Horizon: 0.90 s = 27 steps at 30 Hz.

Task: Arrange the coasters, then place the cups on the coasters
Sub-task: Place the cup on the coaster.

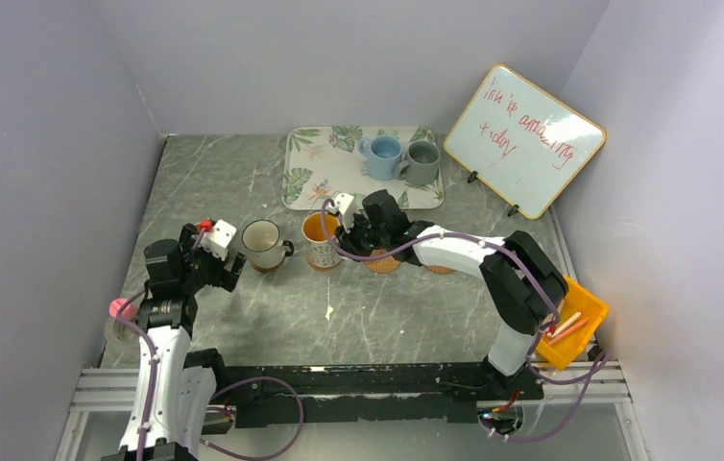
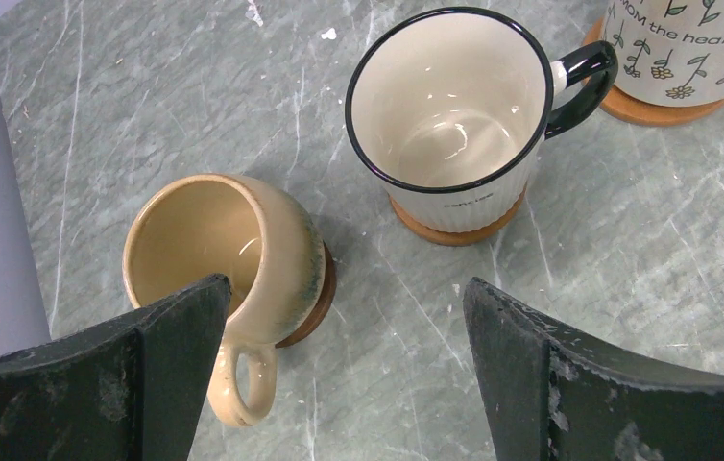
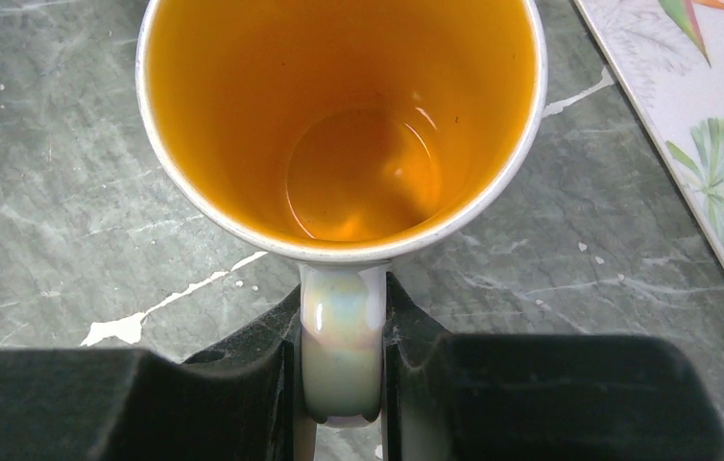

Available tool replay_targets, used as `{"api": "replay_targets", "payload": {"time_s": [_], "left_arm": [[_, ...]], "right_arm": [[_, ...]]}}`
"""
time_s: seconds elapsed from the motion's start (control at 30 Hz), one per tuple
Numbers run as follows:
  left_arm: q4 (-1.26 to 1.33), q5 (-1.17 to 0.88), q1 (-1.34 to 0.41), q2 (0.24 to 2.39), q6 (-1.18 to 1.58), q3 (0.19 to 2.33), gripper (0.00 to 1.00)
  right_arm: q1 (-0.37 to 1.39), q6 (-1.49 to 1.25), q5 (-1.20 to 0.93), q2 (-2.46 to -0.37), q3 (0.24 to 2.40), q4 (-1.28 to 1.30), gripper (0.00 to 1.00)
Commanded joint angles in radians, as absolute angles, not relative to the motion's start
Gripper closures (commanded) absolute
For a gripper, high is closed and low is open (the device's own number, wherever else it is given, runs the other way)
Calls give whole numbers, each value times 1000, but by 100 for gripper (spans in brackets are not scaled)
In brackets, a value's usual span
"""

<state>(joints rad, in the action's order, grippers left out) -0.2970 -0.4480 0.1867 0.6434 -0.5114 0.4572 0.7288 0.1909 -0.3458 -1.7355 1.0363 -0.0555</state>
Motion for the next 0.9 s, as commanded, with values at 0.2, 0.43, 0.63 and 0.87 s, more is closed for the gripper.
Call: {"api": "replay_targets", "payload": {"time_s": [0.2,0.43,0.63,0.87], "left_arm": [[-268,-474,192,630,-517,450,4],[-270,-476,192,632,-517,450,4],[-270,-476,192,630,-518,450,4],[-272,-480,193,632,-519,450,4]], "right_arm": [[726,192,-376,-1716,1036,-262,100],[726,199,-379,-1708,1017,-288,100],[727,202,-382,-1712,1014,-293,100],[728,217,-395,-1722,1025,-269,100]]}}
